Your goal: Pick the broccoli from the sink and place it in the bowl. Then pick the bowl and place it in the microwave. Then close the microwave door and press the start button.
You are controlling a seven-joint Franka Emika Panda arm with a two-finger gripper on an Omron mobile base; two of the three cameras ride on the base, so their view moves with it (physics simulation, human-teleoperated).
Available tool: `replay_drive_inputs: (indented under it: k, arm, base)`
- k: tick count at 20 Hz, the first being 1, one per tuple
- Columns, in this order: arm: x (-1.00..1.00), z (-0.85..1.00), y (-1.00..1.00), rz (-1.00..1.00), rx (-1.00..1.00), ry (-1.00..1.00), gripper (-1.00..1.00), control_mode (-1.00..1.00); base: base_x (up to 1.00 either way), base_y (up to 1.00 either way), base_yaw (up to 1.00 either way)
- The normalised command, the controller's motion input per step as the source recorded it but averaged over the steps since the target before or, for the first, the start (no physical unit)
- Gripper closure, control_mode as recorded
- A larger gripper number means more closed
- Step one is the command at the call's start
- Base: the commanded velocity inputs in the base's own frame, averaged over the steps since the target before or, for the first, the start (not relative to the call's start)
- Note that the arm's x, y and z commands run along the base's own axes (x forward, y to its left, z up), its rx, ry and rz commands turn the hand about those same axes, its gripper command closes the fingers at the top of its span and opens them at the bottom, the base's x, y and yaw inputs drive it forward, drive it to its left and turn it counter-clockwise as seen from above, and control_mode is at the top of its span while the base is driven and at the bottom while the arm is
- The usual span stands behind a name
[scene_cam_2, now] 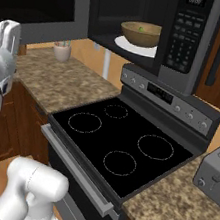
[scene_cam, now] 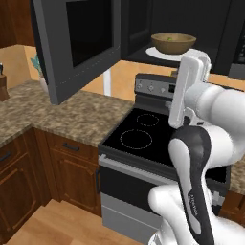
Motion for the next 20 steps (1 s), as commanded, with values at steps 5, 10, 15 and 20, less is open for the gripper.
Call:
replay_drive_inputs:
  k: [5,10,15,20]
  arm:
    - [-0.88,0.00,0.77,0.01,0.00,0.07,-1.00,-1.00]
    - [-0.60,0.00,0.86,0.00,0.02,0.00,-1.00,-1.00]
    - [-0.24,0.00,0.93,-0.06,0.00,-0.13,-1.00,-1.00]
    - [0.00,-0.16,0.86,-0.10,0.00,-0.01,-1.00,-1.00]
  base:
    - [0.00,0.00,0.00]
    - [0.00,0.00,0.00]
    - [0.00,0.00,0.00]
    - [0.00,0.00,0.00]
